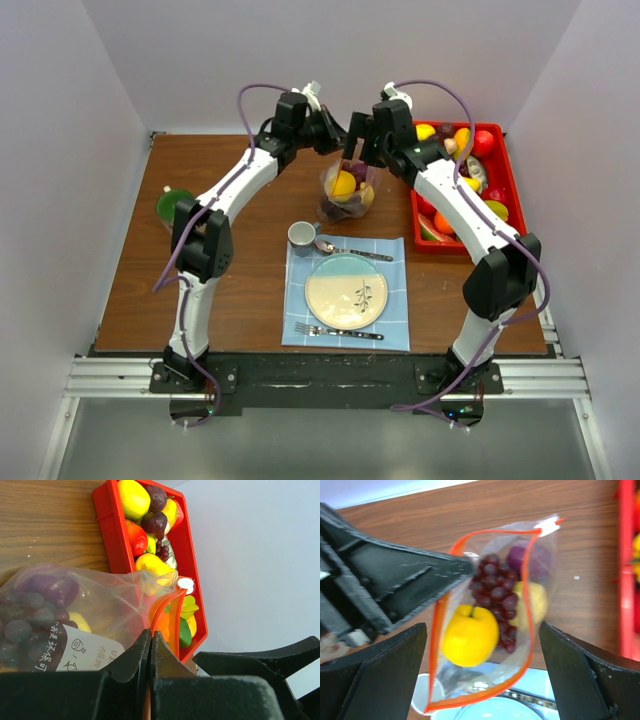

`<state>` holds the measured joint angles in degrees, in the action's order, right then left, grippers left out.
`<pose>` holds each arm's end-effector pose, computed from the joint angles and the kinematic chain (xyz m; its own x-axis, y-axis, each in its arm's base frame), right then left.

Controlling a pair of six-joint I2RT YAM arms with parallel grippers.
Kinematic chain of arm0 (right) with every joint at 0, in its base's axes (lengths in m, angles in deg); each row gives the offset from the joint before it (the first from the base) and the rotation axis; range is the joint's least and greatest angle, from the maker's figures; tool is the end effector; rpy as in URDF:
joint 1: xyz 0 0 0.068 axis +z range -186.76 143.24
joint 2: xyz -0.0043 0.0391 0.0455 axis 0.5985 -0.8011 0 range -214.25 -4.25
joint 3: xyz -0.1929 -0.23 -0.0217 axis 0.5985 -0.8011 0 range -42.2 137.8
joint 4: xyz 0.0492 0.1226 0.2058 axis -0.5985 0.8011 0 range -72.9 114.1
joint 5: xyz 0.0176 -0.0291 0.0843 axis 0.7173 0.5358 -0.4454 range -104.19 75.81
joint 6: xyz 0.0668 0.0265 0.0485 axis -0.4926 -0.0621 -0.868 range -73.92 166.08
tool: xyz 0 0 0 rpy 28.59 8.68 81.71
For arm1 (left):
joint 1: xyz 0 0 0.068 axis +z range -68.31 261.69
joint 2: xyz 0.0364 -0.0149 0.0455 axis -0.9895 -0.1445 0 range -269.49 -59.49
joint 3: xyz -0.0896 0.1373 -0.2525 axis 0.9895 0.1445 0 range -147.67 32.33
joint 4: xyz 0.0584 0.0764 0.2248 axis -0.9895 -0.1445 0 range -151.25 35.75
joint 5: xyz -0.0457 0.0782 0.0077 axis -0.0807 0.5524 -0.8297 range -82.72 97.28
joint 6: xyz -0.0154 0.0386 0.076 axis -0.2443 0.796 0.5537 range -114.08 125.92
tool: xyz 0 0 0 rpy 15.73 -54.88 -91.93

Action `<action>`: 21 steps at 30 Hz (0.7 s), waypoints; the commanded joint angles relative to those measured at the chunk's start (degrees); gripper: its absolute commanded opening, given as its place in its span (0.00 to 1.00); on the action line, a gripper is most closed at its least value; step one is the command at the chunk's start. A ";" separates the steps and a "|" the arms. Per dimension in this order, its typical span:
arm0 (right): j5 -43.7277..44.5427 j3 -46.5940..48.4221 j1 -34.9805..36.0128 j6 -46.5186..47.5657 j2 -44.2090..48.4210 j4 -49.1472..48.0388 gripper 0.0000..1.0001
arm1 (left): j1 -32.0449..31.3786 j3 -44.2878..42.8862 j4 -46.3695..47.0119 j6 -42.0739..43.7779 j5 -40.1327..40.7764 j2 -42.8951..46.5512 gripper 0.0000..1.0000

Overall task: Place the food in the zip-top bag and seal the zipper
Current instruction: Place the fake fruit in the zipper food storage bag, then pick up the fake fruit from the bin.

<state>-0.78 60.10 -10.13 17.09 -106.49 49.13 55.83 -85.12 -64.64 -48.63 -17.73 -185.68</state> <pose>0.3967 0.1791 0.3815 -0.5401 0.2566 -0.8015 0.0018 0.9527 0.3038 0.4914 -0.2742 0.3279 -0.7859 -0.4394 -0.4351 0.1976 0.4883 -0.8500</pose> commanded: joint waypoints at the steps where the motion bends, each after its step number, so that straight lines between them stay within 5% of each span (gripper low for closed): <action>1: 5.31 1.51 -2.10 2.10 4.93 4.44 0.97 | 1.61 -2.35 3.80 -1.09 -0.83 3.06 0.00; 12: -0.48 -22.39 -19.94 1.13 18.12 0.41 0.88 | 3.54 -0.76 5.29 -1.09 -0.74 4.73 0.00; 21: -1.46 -25.39 -31.81 1.31 15.66 -1.27 0.92 | 6.36 -9.81 1.43 0.05 -4.34 2.71 0.00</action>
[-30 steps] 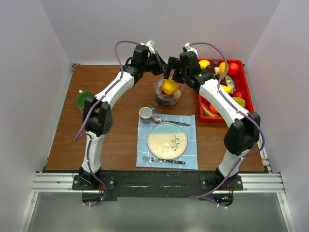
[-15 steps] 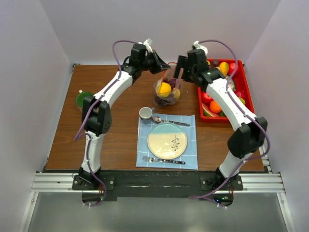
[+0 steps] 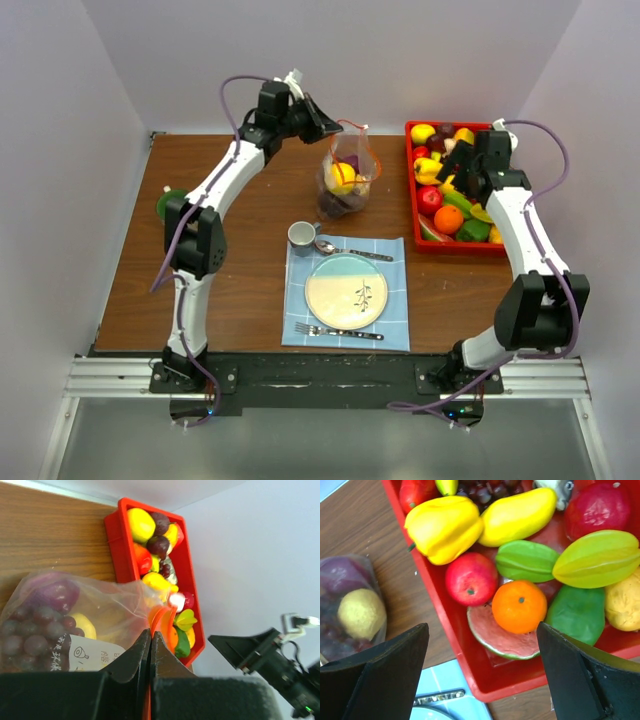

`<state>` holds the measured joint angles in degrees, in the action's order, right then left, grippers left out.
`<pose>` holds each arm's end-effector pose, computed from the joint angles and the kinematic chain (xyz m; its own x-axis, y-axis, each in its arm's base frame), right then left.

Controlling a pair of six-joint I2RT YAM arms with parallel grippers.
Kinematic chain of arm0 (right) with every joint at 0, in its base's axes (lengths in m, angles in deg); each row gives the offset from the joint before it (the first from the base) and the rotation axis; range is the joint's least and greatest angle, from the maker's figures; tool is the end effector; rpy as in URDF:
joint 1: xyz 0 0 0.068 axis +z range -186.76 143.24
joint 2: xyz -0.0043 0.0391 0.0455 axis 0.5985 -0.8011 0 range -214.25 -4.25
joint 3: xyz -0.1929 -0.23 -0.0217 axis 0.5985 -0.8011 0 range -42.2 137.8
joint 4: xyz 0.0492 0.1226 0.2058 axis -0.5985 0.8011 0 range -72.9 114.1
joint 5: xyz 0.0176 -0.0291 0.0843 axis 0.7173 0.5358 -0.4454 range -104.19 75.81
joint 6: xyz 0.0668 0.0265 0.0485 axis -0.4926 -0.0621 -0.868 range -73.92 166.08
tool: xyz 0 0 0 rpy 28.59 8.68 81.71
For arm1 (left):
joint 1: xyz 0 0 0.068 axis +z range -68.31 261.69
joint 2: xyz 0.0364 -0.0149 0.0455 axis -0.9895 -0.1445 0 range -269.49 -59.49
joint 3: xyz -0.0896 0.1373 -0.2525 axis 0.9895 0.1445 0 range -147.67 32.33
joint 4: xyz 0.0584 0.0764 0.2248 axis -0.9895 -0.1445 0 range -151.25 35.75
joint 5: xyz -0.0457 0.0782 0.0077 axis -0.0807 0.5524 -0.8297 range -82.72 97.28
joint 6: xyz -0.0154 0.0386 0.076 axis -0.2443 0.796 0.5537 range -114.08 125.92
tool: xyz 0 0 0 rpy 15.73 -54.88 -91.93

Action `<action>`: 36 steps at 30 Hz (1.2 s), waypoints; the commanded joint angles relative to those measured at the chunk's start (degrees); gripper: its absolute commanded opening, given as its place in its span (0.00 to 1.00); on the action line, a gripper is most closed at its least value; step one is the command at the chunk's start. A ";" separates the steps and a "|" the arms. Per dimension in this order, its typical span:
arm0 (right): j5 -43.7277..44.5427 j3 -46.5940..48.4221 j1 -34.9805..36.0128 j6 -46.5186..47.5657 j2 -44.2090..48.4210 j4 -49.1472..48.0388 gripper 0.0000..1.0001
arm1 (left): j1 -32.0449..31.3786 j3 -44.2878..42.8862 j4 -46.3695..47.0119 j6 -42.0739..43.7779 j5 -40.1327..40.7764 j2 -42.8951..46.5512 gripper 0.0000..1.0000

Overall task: Place the food in the zip-top bag and seal the zipper
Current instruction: Pick up the fake fruit from the bin.

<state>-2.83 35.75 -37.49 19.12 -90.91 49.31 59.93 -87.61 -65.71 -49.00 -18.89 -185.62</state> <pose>0.3487 -0.0195 0.3333 -0.5107 0.4510 -0.7320 0.4407 0.8683 0.2276 0.5083 -0.2393 0.3421 -0.7536 -0.4899 -0.4382 0.1852 0.4814 -0.8567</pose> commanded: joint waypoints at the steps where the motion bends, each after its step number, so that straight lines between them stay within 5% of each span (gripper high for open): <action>1: 2.77 -1.92 -4.98 -0.90 0.34 -1.53 0.91 | 2.16 -7.24 2.67 0.51 -3.44 2.55 0.00; 24: 0.68 -8.79 -3.85 5.25 -6.16 -6.10 0.87 | 1.19 -6.45 6.89 -2.56 -7.49 -1.49 0.00; 36: 11.50 -6.06 2.40 9.20 -15.39 -4.96 0.88 | 0.75 -7.32 6.28 -2.56 -7.93 -2.81 0.00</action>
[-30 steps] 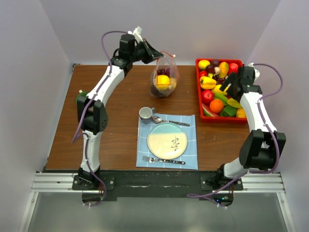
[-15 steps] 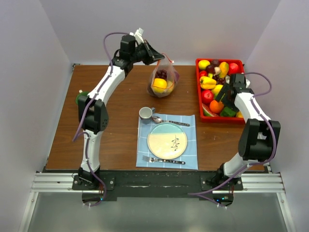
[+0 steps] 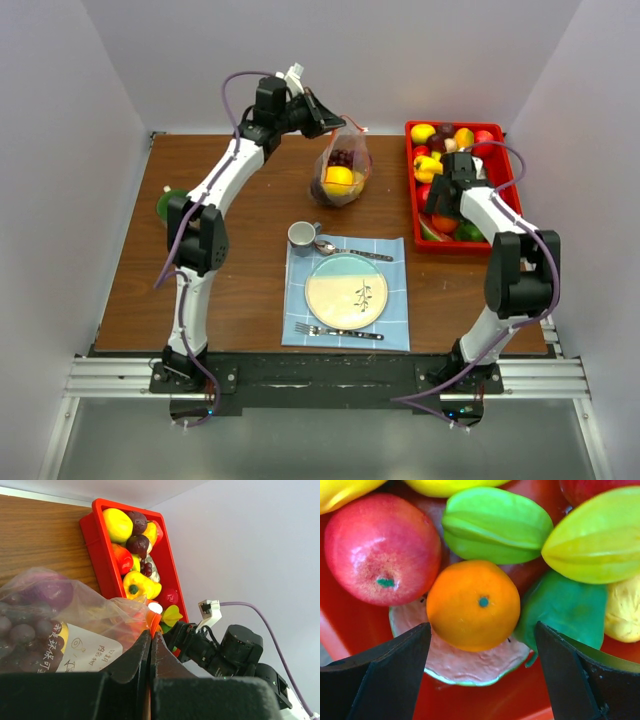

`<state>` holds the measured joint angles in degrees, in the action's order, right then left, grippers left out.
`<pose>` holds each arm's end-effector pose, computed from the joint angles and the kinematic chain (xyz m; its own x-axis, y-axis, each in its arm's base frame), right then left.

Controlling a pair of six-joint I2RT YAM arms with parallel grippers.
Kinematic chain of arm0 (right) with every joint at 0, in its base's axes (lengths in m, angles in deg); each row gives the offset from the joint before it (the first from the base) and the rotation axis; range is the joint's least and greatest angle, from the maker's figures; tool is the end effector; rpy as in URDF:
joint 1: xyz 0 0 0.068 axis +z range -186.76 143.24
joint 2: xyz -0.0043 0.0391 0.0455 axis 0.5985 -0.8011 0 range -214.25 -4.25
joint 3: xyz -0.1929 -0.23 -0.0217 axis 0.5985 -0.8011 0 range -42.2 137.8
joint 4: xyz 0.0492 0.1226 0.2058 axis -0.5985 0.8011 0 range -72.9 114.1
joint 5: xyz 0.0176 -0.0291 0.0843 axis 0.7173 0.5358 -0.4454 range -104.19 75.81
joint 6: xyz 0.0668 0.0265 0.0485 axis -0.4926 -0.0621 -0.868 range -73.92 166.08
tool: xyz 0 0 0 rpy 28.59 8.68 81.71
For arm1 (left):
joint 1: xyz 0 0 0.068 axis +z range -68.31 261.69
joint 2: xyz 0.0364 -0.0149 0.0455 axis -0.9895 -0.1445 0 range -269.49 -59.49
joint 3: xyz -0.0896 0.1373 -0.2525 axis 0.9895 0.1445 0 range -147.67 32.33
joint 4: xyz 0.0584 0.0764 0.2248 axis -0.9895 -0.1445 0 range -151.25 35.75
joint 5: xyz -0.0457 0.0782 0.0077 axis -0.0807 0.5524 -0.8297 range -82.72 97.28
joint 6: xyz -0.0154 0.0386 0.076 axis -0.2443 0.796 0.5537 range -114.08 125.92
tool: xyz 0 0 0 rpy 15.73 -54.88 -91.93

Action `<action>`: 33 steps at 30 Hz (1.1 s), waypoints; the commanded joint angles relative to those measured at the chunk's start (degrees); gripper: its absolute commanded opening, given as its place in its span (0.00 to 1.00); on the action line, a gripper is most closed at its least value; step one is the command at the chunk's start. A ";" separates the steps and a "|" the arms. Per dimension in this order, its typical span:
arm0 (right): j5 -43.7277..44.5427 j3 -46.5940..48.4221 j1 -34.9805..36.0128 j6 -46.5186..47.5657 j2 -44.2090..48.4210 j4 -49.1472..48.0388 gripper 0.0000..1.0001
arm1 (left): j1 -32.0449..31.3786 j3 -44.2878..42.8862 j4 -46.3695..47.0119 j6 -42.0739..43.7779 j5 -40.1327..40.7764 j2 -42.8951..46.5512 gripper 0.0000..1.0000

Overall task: Place the food in the zip-top bag and seal the zipper
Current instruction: Pick up the fake fruit from the bin.

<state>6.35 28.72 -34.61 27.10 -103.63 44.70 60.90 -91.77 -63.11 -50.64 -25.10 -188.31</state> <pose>0.3779 -0.0126 0.2263 -0.7317 0.2773 -0.6226 0.4215 0.9020 -0.0936 0.5179 -0.2405 0.3504 -0.7773 -0.4586 -0.4307 0.2502 0.4027 -0.8804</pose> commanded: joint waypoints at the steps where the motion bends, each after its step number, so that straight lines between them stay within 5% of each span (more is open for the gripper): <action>1: 1.53 0.81 -0.48 1.40 -2.93 -0.70 0.88 | -0.21 -3.78 3.16 -0.66 -1.63 -0.38 0.00; 11: -2.17 0.72 0.13 2.46 -7.94 -2.99 0.86 | -0.21 -3.88 1.83 -0.49 -1.19 -1.27 0.00; 14: -1.46 -0.25 0.04 1.32 -5.31 -2.72 0.74 | -0.30 -3.26 1.57 -0.49 -0.76 -1.35 0.00; 20: -0.93 1.16 0.04 0.00 -0.22 1.23 0.30 | -0.91 -1.42 1.66 -0.40 -0.14 -0.65 0.00; 33: -2.87 3.26 3.37 -0.88 12.35 6.07 0.22 | -1.79 1.31 1.92 -0.57 0.65 0.23 0.00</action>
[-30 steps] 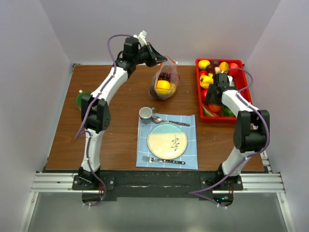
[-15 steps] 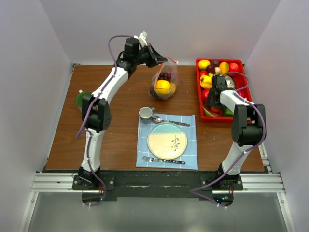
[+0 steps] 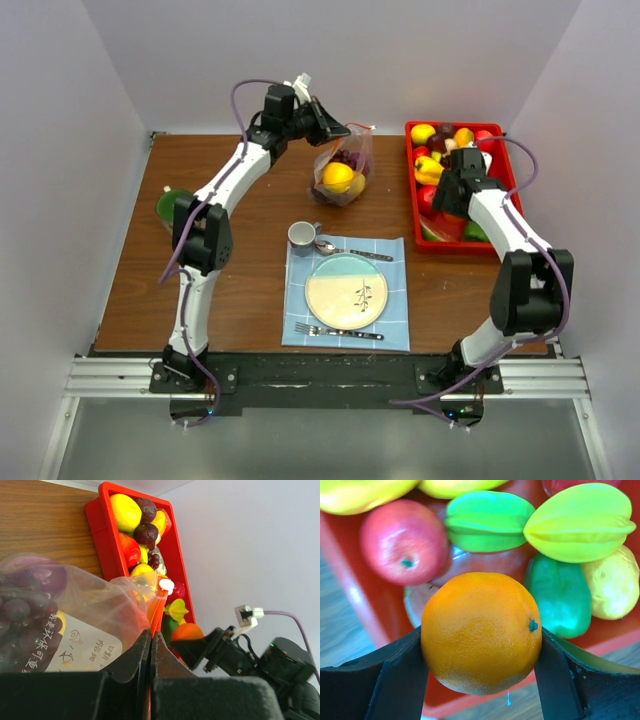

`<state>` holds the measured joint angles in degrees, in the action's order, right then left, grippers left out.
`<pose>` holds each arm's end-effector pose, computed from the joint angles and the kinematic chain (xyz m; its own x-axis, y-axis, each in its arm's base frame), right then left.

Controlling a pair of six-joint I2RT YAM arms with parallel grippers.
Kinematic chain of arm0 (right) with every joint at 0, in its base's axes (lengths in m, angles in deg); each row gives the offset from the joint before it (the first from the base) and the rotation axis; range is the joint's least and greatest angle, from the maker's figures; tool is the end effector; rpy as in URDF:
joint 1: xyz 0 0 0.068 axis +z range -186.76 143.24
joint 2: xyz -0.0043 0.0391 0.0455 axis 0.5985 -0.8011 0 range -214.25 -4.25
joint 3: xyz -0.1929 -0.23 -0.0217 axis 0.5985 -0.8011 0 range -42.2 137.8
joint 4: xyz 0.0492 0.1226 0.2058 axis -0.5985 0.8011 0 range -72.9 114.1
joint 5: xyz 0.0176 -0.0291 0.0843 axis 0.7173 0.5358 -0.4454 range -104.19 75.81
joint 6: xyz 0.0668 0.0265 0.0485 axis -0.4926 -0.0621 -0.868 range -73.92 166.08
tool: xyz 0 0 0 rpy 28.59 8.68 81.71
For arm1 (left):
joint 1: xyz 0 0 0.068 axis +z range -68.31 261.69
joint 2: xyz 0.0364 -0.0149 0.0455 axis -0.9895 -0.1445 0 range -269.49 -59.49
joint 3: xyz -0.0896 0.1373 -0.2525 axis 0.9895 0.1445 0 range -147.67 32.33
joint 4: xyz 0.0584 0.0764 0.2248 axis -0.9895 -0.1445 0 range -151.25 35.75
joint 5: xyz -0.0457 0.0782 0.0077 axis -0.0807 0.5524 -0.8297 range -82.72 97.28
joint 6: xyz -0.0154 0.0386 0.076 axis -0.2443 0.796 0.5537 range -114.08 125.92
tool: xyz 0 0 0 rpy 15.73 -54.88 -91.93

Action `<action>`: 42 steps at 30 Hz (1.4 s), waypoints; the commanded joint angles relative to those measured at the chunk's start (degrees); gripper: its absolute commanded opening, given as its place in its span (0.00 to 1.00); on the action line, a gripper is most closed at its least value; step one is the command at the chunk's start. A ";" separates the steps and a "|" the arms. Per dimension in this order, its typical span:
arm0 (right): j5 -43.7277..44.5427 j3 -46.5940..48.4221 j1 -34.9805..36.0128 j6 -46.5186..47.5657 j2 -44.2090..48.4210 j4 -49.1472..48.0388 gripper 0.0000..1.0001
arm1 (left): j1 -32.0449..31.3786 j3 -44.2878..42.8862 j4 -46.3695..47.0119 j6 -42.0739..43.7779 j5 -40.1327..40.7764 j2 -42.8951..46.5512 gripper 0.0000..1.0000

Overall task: Place the food in the zip-top bag and seal the zipper
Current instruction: Pick up the fake fruit from the bin, then place the fake fruit in the zipper food storage bag.

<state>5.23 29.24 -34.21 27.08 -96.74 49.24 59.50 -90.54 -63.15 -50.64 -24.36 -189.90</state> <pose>0.3544 -0.0096 0.2636 -0.7051 0.2759 -0.6532 0.4088 0.9108 -0.0566 0.5184 -0.2549 0.3270 -0.8015 -0.4403 -0.4046 0.2153 0.4188 -0.8822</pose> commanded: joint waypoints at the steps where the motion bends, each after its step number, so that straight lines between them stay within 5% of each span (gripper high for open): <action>1: -2.19 3.52 3.86 -1.12 6.00 1.87 0.22 | -0.39 0.00 2.05 -0.66 -0.09 1.83 0.00; 9: -7.55 13.54 16.06 -5.16 7.06 -2.52 0.21 | -0.57 -0.79 1.52 -1.01 0.26 1.91 0.00; 15: -11.77 21.80 23.63 -8.68 -0.75 -9.19 0.22 | -0.48 -3.42 0.04 -0.75 0.52 1.48 0.00; 24: -13.44 26.12 25.05 -13.34 -12.61 -15.61 0.23 | 0.31 -5.10 -0.94 -1.01 -0.27 0.86 0.00; 34: -5.28 32.35 24.96 -14.04 -16.76 -10.61 0.78 | 1.10 -4.75 -1.03 -0.75 -0.97 1.03 0.00; 42: -3.87 36.05 25.23 -12.90 -16.32 -5.69 0.91 | 1.45 -3.96 -0.32 -0.93 -1.23 1.12 0.00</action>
<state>-1.54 61.54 -9.01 13.90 -114.75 41.31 60.33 -92.84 -65.95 -50.72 -23.83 -189.90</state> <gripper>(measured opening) 0.896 0.036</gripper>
